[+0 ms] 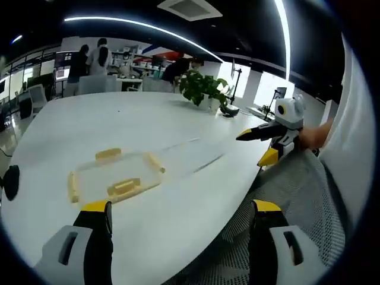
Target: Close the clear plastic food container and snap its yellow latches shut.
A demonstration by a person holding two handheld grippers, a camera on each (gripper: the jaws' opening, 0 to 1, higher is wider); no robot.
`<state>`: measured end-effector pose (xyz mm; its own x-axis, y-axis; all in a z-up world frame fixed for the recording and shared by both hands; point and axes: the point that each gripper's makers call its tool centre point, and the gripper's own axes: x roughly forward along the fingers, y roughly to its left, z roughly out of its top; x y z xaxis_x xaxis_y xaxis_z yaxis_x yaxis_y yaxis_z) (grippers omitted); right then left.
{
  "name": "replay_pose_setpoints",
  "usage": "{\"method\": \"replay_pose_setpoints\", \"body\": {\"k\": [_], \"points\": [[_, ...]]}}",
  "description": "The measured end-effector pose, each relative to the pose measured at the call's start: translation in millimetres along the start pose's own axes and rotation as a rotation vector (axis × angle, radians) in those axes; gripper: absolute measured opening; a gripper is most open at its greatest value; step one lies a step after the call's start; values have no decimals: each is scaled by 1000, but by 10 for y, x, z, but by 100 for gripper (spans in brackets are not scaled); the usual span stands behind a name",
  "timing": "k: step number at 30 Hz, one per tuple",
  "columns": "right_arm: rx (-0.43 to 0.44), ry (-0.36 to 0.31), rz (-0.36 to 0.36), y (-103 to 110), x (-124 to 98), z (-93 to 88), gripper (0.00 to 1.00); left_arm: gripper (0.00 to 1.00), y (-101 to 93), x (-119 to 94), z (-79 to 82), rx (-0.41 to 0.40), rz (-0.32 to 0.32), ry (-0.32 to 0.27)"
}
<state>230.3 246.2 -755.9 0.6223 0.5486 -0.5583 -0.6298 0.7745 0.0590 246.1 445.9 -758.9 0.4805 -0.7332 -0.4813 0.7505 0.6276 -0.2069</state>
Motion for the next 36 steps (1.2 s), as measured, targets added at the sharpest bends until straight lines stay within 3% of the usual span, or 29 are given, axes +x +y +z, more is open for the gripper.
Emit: {"method": "replay_pose_setpoints", "body": {"k": [36], "points": [[1,7,3,9,3,-18,74,95,0,-1,-26,6,-2,13]]}}
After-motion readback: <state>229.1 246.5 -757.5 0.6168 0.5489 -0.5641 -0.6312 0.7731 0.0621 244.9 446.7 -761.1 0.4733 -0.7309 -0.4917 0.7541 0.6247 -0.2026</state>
